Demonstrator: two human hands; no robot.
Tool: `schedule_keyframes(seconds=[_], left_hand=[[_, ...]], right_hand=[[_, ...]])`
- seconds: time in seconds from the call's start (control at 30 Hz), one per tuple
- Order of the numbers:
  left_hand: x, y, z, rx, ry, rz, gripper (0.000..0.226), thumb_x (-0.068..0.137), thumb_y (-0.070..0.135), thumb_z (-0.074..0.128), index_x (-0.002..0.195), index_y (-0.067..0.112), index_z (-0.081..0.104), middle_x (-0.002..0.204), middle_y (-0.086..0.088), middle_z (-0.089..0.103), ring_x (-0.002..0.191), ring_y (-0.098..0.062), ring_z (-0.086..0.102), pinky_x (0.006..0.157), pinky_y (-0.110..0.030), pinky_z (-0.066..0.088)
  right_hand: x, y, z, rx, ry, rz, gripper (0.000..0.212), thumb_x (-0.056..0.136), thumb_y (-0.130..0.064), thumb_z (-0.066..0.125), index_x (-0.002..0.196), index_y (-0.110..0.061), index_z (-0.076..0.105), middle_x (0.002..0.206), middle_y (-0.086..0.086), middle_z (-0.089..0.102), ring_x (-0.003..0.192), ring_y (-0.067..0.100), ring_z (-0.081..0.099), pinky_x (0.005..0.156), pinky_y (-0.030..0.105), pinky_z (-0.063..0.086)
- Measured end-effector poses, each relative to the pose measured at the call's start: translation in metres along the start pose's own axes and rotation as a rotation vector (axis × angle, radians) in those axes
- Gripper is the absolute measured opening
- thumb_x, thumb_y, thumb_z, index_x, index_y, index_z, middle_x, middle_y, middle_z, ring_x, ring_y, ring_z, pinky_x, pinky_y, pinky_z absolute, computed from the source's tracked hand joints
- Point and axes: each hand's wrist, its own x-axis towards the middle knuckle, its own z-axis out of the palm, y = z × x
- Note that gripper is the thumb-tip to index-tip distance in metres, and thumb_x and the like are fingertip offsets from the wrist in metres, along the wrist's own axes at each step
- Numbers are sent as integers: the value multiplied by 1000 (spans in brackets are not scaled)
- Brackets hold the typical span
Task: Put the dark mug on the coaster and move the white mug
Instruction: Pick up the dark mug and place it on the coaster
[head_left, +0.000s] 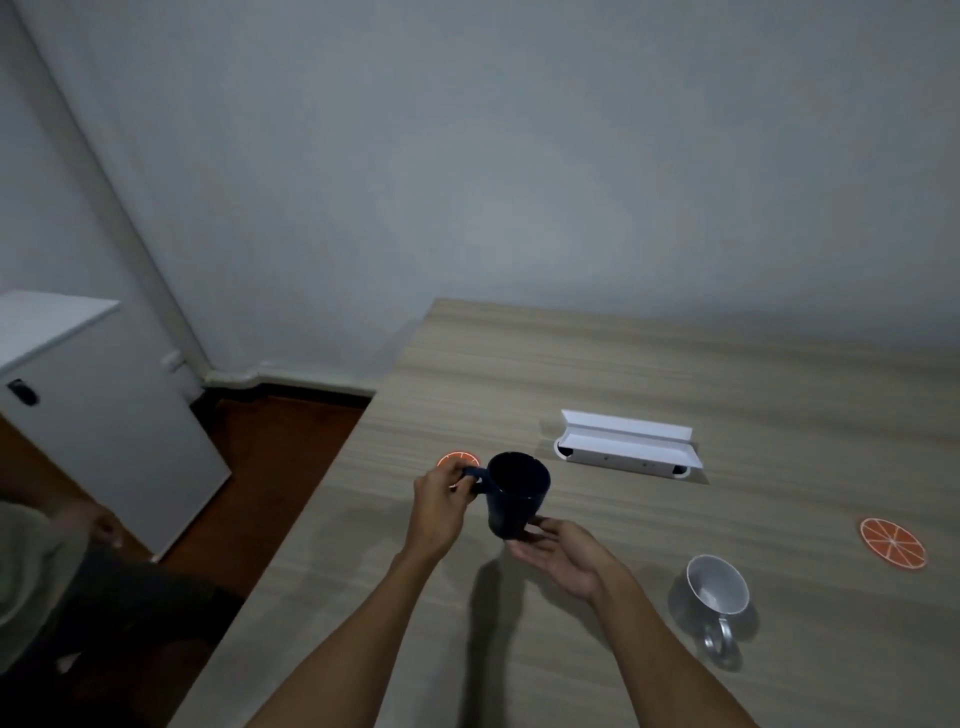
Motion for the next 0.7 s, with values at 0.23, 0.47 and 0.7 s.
schedule_keyframes(seconds=[0.23,0.47,0.7], left_hand=[[34,8,-35,-30,-12,-25,17,93,-3,67,96,12,73,91,-9,79,87,-15,78,86,-39,64],[107,-39,-66,-92,-136,-142,26,91,-4,68,87,21,74,95,-12,80,96,-27,77,94,-50,60],[162,-127,-57,-9,-146,-194,22,92,0,67,94,21,73,93,-2,79,92,-14,76,86,-36,61]], right_hand=[[21,-39,40,-55,-36,-10,38,98,0,39,135,6,45,106,31,59,91,37,63,64,36,61],[93,-70,75,-102,-10,-12,31,96,0,46,126,7,52,104,28,63,94,35,65,72,34,61],[188,-63,86,-168,40,50,20,96,0,40,101,0,60,100,23,67,94,31,66,86,36,56]])
